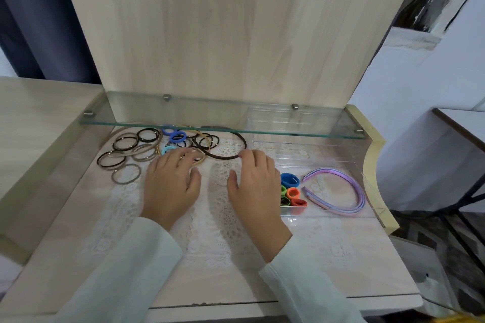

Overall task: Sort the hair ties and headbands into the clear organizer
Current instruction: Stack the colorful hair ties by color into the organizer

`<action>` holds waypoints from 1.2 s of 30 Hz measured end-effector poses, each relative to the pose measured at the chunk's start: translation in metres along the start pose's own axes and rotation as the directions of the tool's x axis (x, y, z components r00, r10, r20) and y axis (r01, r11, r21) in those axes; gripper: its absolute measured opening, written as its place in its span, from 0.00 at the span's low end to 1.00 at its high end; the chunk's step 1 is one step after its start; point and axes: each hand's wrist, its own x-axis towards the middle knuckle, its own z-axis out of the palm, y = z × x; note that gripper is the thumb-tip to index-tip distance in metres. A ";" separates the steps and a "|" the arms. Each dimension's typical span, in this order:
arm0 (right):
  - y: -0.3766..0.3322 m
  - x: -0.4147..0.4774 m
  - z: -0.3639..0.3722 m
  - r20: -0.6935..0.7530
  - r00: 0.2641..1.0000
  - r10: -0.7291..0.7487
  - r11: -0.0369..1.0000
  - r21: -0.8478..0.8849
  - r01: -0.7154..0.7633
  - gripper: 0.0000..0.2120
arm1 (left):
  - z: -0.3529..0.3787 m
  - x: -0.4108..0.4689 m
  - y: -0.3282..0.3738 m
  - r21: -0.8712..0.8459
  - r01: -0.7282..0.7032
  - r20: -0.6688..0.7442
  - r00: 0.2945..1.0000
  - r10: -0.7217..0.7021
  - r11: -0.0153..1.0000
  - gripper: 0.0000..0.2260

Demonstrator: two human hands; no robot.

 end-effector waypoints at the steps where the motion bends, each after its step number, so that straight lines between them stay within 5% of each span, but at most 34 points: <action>1: -0.004 -0.002 0.002 -0.010 1.000 -0.019 1.000 -0.012 0.019 0.17 | -0.001 -0.001 -0.005 0.069 -0.005 0.015 1.000 0.004 0.998 0.20; 14: -0.021 -0.006 0.037 0.306 0.951 -0.048 0.994 -0.078 0.075 0.26 | -0.012 -0.006 -0.033 0.259 0.105 0.105 0.985 -0.136 0.960 0.25; 27: -0.036 0.032 0.078 -0.006 0.994 -0.113 0.993 -0.022 0.113 0.16 | -0.001 -0.006 -0.036 0.205 0.094 0.202 0.970 -0.136 0.974 0.27; 36: -0.053 0.061 0.099 0.135 0.972 -0.194 0.981 0.002 0.196 0.21 | -0.001 -0.005 -0.038 0.179 0.117 0.191 0.970 -0.151 0.977 0.28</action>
